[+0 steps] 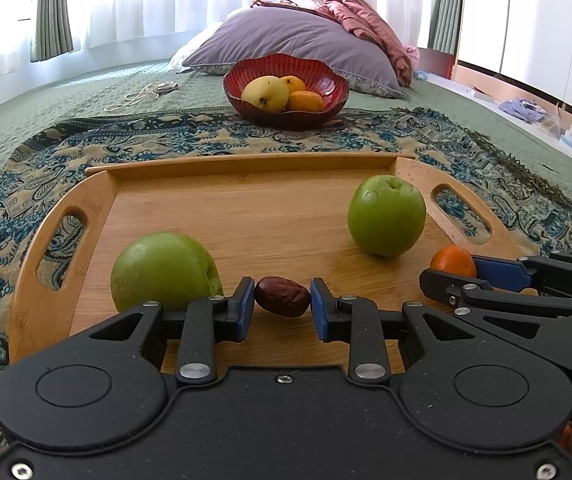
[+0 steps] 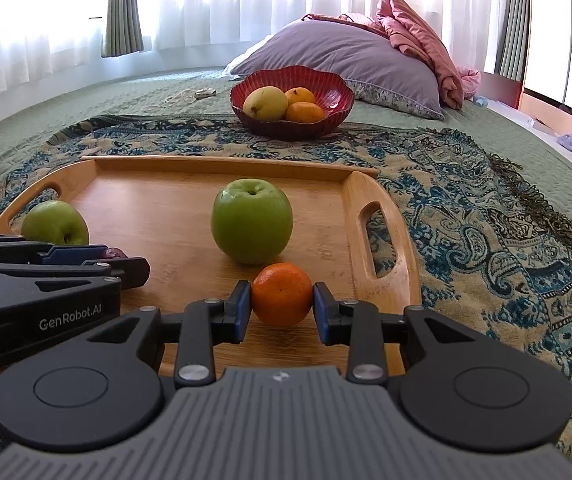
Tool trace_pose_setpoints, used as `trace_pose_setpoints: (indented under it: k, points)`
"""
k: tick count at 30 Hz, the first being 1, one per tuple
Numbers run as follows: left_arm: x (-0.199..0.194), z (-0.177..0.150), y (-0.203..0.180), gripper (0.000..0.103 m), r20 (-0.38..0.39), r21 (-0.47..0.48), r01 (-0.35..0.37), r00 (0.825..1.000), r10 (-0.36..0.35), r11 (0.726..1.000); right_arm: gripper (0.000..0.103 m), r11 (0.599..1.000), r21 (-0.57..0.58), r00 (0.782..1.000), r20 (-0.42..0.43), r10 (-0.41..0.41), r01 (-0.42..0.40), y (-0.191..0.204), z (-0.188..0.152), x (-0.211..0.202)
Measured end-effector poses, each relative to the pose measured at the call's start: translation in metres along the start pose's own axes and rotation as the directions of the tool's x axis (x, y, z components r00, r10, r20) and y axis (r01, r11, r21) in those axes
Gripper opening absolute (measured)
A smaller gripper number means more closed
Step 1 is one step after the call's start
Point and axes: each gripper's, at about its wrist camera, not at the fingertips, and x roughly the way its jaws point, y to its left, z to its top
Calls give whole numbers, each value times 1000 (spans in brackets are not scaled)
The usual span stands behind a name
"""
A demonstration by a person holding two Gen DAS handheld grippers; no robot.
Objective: Organize fruits
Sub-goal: 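Carry the date and mandarin over the wooden tray with both tools, then open the left tool to drop the date onto the tray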
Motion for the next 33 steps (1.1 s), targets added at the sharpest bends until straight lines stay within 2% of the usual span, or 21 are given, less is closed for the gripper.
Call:
trace_pose_setpoints:
  k: [33]
  points:
    - [3,-2,-2,29,-3,14,3,1000,-3,1000,41,1000,-5,1000,-17,0,0,1,0,4]
